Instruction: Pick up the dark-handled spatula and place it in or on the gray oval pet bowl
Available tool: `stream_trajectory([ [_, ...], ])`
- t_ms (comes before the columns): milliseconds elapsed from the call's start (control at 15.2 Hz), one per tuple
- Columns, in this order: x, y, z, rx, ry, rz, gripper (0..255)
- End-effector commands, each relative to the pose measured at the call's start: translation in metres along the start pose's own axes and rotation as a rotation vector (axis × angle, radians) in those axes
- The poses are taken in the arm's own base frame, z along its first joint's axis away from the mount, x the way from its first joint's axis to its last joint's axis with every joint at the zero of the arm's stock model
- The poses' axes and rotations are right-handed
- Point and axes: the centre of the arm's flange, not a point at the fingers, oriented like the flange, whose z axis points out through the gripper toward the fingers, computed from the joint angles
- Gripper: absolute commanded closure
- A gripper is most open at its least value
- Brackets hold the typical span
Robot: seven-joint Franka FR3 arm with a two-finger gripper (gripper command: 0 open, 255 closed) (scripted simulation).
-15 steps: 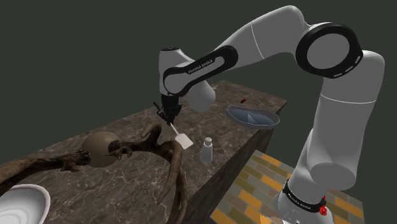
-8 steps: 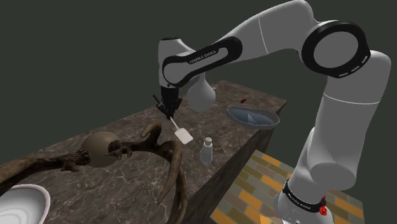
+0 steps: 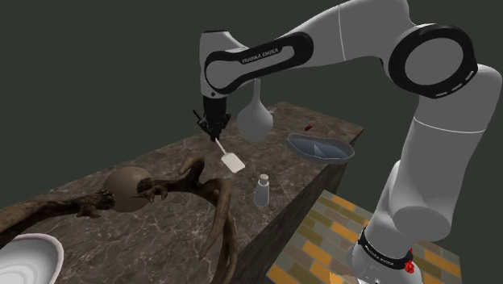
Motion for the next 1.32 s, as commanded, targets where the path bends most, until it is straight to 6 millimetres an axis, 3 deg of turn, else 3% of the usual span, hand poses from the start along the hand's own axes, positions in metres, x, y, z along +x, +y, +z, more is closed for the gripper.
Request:
stream_trajectory([
  [0,0.0,-0.001,-0.011,0.0,0.0,0.0,255],
  [396,0.002,-0.001,-0.04,0.0,0.0,0.0,255],
  [1254,-0.091,0.143,-0.051,0.0,0.0,0.0,255],
])
